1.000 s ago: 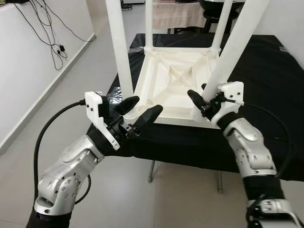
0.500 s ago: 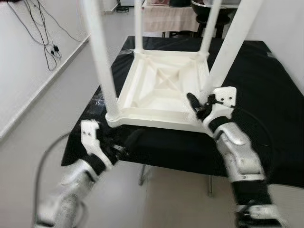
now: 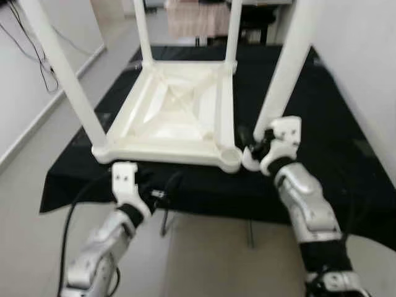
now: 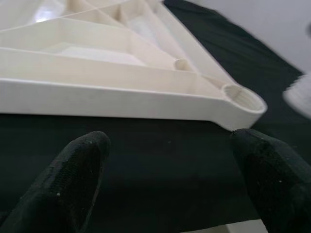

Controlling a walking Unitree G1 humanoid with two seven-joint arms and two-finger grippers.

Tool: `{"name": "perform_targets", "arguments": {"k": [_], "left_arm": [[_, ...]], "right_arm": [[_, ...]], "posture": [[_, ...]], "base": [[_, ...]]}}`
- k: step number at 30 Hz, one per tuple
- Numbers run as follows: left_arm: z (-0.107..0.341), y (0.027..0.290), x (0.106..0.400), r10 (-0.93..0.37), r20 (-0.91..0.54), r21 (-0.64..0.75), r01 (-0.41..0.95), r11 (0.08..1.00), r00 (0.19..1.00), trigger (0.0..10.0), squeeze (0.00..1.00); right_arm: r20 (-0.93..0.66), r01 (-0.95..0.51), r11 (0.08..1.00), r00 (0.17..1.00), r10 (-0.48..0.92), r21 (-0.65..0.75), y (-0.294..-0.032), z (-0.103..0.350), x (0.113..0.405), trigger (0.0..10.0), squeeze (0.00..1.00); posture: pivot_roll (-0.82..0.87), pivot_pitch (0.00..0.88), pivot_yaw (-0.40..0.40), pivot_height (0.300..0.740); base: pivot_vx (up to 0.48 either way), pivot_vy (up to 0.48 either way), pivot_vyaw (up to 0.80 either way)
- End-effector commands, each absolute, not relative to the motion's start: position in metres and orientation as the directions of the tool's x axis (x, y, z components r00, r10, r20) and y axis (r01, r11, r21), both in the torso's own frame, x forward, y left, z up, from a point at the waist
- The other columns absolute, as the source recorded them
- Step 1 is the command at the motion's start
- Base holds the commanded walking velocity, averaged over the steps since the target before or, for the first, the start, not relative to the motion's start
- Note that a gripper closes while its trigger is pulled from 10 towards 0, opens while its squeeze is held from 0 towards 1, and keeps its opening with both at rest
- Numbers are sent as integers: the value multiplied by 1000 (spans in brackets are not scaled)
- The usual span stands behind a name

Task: Building children table

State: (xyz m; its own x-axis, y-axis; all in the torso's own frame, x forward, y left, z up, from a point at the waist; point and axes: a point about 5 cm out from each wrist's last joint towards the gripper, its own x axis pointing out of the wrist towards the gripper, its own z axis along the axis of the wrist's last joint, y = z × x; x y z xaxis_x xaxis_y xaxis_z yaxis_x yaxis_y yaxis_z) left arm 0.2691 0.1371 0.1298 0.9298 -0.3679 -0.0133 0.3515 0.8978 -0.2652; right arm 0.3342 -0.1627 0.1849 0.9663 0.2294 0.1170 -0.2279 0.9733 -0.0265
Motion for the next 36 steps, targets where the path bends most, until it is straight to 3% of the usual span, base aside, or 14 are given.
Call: {"name": "perform_targets", "arguments": {"k": [1, 7, 12, 26, 36], "left_arm": [[125, 145, 269, -344, -43, -236, 325, 916, 938, 10000, 0], [125, 146, 271, -329, -42, -211, 314, 926, 943, 10000, 0], [129, 142, 273, -329, -10, -121, 326, 938, 944, 10000, 0], [145, 140, 278, -338, 54, -73, 342, 937, 939, 10000, 0], [149, 137, 278, -352, 72, -77, 357, 931, 933, 10000, 0]], "right_arm": [[150, -265, 964, 953, 263, -10, -152, 194, 335, 10000, 0], [151, -261, 965, 954, 258, 2, -149, 194, 336, 10000, 0], [142, -275, 961, 952, 270, 20, -145, 192, 336, 10000, 0], [185, -318, 948, 933, 309, 23, -137, 199, 335, 10000, 0], [167, -317, 948, 936, 309, 25, -138, 196, 335, 10000, 0]], "posture": [[24, 66, 21, 740], [25, 62, 22, 740], [25, 62, 31, 740], [26, 63, 34, 740], [26, 67, 33, 740]], "base": [[0, 251, 0], [0, 480, 0], [0, 0, -640], [0, 0, -487], [266, 0, 0]]}}
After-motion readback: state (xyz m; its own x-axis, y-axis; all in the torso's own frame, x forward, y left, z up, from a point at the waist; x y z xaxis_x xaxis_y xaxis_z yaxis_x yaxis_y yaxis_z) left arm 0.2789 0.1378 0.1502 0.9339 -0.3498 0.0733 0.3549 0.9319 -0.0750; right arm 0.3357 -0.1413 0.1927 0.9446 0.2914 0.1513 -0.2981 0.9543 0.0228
